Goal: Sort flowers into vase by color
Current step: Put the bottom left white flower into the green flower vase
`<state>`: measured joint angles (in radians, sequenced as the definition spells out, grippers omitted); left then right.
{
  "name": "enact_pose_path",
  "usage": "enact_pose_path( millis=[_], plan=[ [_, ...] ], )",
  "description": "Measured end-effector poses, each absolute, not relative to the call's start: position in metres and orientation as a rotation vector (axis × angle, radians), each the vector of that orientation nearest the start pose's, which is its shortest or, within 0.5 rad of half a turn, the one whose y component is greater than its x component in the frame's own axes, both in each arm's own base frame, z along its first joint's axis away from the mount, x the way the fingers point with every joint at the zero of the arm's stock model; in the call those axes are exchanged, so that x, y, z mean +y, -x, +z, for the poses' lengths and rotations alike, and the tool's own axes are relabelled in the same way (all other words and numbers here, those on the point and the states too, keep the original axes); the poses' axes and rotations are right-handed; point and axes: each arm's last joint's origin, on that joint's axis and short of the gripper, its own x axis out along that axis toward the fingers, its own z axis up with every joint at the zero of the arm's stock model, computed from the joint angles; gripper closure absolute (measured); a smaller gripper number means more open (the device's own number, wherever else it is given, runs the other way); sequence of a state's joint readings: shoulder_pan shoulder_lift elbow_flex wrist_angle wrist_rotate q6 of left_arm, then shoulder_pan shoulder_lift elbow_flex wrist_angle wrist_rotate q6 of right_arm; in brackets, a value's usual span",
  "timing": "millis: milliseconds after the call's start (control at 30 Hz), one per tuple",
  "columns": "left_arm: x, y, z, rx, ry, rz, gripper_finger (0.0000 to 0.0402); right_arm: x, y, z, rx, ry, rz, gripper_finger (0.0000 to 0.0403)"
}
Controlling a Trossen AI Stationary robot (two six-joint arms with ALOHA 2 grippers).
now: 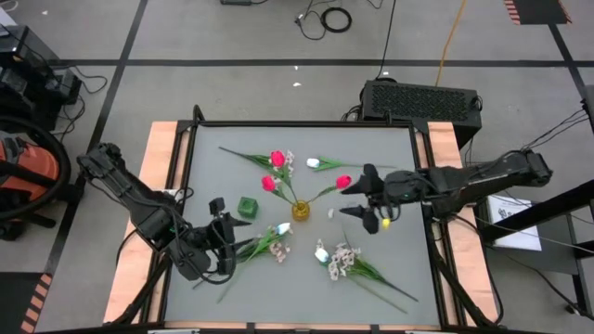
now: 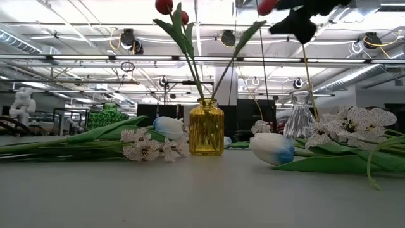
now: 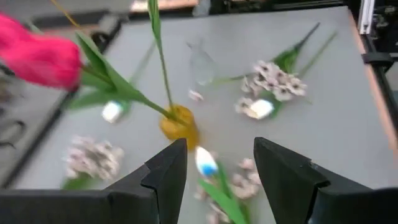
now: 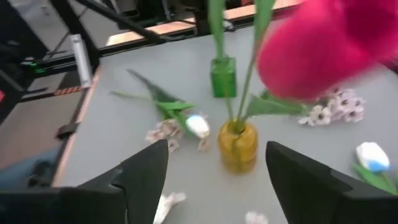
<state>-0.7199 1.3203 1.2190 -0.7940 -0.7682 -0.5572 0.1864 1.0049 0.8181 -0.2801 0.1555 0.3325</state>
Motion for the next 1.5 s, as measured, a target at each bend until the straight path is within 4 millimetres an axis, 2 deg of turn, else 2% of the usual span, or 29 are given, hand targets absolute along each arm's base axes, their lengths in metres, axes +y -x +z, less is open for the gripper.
enact_pose_path(
  millis=[233,367,500,667,1033,1167,1267,1500],
  plan=[
    [-0.178,-0.202,0.279,0.72,0.033,0.208,0.0207,0.043,-0.184,0.308,0.456,-0.244,0.019,0.014],
    [-0.19,-0.198,0.252,0.748,0.088,0.235,0.0207,0.041,-0.168,0.319,0.41,-0.264,0.033,0.014],
    [-0.196,-0.196,0.224,0.792,0.126,0.3,0.0207,0.034,-0.147,0.333,0.436,-0.274,-0.011,0.0141],
    [-0.201,-0.201,0.204,0.83,0.132,0.337,0.0207,0.034,-0.13,0.319,0.569,-0.338,-0.117,0.0141],
    [-0.2,-0.22,0.166,0.892,-0.002,0.414,0.0207,0.037,-0.131,0.316,0.602,-0.404,-0.137,0.0141],
    [-0.2,-0.225,0.154,0.91,-0.012,0.437,0.0207,0.037,-0.134,0.315,0.581,-0.419,-0.209,0.0141],
    [-0.201,-0.226,0.147,0.923,-0.014,0.446,0.0207,0.037,-0.138,0.314,0.561,-0.414,-0.256,0.0141],
    [-0.202,-0.226,0.141,0.933,0.003,0.47,0.0207,0.047,-0.154,0.31,0.565,-0.437,-0.243,0.0141]
  ],
)
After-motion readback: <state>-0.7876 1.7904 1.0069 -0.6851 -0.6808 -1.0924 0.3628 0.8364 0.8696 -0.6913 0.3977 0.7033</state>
